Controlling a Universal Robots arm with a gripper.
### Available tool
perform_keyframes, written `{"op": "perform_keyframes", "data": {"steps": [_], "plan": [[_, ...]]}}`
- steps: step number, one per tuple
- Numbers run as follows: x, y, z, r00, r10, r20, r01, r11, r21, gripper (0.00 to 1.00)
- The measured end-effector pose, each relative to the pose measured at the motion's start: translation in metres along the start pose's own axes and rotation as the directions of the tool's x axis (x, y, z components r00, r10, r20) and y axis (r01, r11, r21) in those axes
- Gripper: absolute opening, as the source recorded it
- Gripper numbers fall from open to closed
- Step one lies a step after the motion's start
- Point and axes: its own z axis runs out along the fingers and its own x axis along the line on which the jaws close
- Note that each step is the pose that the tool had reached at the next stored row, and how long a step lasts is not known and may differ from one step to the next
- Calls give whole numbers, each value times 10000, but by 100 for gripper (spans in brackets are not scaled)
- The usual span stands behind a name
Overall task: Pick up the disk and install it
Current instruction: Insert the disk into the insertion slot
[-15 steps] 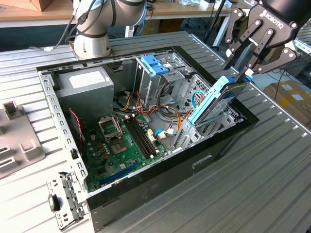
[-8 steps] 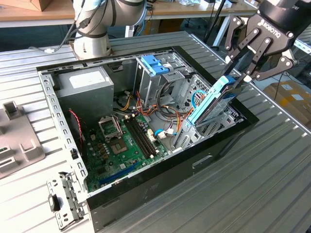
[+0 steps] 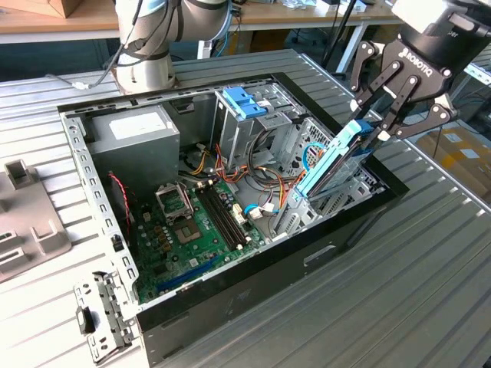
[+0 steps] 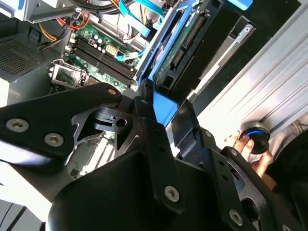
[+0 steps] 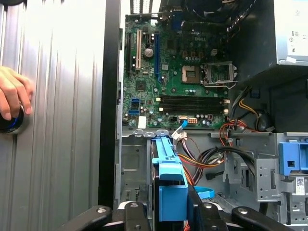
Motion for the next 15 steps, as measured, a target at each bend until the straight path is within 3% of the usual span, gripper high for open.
{"op": "perform_keyframes", "data": {"steps": [7,13,15], "plan": [[6,-8,74,10000,0,0,0,10000,0,42],[6,-8,76,10000,-1,1,1,10000,0,41],[6,-8,76,10000,0,3,0,10000,1,36]]}}
